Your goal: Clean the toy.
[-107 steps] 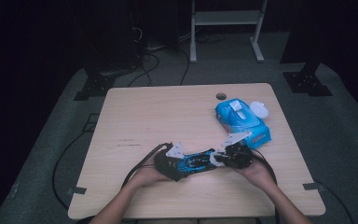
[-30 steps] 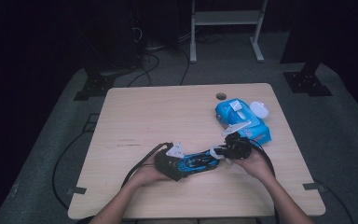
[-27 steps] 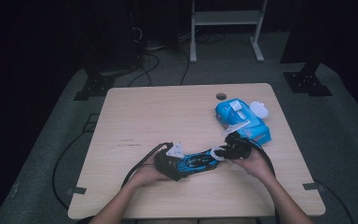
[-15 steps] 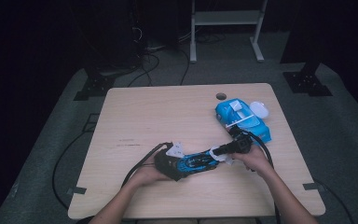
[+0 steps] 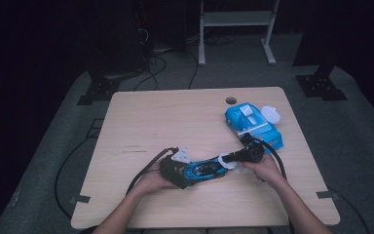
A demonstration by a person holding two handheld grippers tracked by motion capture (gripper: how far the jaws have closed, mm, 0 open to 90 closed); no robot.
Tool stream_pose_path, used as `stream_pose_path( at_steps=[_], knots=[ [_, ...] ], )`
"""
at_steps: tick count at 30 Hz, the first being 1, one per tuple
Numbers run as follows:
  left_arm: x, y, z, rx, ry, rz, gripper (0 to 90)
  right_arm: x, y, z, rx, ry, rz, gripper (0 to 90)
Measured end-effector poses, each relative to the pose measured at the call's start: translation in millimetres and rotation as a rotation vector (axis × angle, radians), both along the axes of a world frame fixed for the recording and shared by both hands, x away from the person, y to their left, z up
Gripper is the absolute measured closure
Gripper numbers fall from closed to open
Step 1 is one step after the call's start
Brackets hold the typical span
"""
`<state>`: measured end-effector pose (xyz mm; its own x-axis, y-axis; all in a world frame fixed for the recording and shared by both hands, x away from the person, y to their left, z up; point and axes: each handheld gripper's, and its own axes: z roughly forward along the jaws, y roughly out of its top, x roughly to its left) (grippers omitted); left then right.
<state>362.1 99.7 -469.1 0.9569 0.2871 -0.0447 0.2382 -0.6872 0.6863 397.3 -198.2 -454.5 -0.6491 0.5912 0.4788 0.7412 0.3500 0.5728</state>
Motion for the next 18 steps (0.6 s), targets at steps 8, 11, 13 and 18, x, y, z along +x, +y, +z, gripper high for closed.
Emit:
stream_pose_path(
  at_steps=[8, 11, 13, 18],
  knots=[
    [9.2, 10.4, -2.6, -0.052, 0.118, 0.023, 18.4, -20.1, 1.8, 4.1, -0.067, -0.174, 0.021, 83.8],
    [9.6, 10.8, -2.3, -0.052, 0.124, 0.024, 18.5, -17.1, -0.5, 2.6, -0.035, -0.131, 0.019, 82.3],
    [9.9, 11.7, -2.0, -0.05, 0.127, 0.022, 18.6, -13.4, -2.5, 2.5, -0.006, -0.089, -0.001, 79.3],
    [5.6, 7.0, -2.7, -0.023, 0.064, -0.003, 19.8, -7.4, 7.1, 1.1, -0.035, -0.026, 0.013, 68.4]
  ],
)
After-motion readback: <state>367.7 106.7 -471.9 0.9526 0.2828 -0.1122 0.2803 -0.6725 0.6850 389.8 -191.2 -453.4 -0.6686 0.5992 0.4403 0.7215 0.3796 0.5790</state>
